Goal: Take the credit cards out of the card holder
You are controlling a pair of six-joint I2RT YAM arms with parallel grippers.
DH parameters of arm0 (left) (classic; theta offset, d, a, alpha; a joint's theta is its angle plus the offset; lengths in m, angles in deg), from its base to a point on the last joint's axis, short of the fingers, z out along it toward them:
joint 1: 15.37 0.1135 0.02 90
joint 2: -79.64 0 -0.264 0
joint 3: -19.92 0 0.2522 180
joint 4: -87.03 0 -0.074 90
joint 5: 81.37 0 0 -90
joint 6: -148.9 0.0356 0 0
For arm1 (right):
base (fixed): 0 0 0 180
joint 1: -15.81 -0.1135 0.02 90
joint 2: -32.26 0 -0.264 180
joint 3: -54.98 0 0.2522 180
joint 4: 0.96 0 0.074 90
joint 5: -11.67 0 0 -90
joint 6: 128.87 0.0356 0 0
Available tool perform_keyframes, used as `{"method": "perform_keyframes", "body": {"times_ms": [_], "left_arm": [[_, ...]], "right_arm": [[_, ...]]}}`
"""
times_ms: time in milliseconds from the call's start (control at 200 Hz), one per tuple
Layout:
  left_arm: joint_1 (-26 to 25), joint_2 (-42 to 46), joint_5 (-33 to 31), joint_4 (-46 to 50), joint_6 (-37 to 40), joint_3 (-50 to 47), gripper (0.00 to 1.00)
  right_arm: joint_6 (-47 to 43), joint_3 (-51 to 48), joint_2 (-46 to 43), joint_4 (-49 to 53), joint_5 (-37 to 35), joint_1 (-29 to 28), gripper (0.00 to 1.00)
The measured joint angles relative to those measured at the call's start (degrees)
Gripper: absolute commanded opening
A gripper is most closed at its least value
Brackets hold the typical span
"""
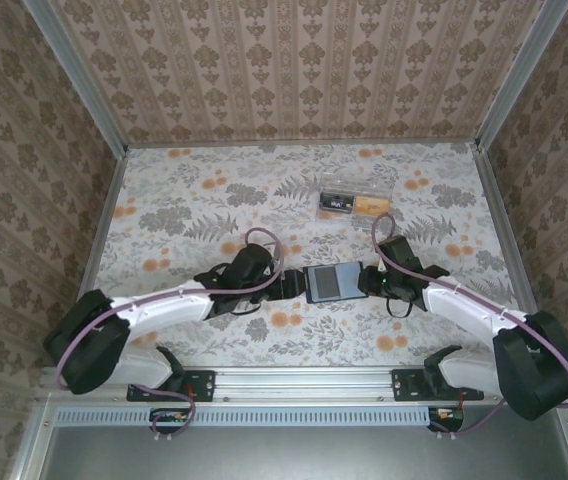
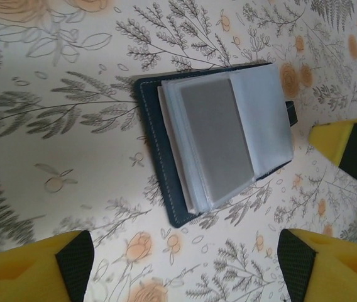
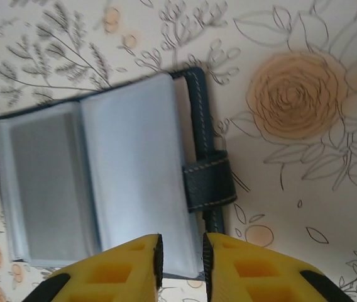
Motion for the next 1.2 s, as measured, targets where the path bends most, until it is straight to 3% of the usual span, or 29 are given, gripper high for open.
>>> {"method": "perform_keyframes", "body": {"times_ms": [260,555,1195], "left_arm": [[-1.38,-9.03,2.25,-5.25,-2.91,3.58,0.70],[-2.12,-13.86,3.32,-7.34,-3.32,7.13,0.69],[-2.12,-20.04,3.98,-7.26,-3.28,10.43,0.67]], "right_arm": [[2.95,-0.83,4.07,-2.78,-0.76,-2.80,0.27],[5.55,-1.53,5.14,-5.18,-1.14,-6.27,0.26],[5.95,-1.57,5.11,-5.18,-1.53,-6.58,0.26]]}}
